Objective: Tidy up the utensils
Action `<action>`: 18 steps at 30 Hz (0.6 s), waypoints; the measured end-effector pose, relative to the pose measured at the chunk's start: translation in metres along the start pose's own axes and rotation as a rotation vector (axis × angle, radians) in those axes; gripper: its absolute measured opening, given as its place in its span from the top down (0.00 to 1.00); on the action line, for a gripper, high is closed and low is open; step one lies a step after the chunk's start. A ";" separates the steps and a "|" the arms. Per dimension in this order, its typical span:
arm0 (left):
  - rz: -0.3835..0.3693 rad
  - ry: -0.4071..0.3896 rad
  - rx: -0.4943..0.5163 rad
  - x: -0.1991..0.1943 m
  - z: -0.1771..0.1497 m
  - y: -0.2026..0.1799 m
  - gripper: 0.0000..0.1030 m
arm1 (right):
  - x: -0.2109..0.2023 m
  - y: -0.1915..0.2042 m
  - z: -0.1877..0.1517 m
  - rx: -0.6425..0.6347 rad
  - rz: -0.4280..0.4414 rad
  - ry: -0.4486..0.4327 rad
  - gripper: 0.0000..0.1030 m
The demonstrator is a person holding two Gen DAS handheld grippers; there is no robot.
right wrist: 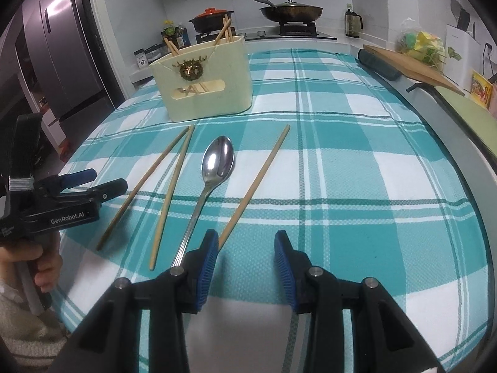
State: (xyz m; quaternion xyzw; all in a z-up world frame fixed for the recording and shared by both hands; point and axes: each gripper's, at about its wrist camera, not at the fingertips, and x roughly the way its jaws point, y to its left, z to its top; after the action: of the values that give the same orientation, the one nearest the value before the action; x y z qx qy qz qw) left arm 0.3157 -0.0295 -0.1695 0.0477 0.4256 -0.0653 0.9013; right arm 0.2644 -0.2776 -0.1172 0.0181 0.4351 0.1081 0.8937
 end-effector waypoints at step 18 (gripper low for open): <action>0.048 0.025 -0.024 0.015 -0.006 -0.009 0.91 | 0.051 -0.001 0.016 0.005 -0.164 0.032 0.94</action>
State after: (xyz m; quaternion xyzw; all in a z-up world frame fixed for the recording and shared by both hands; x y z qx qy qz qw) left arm 0.3196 -0.0384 -0.1852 0.0479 0.4364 -0.0377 0.8977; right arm 0.3073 -0.2669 -0.1466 -0.0169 0.4496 0.0336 0.8925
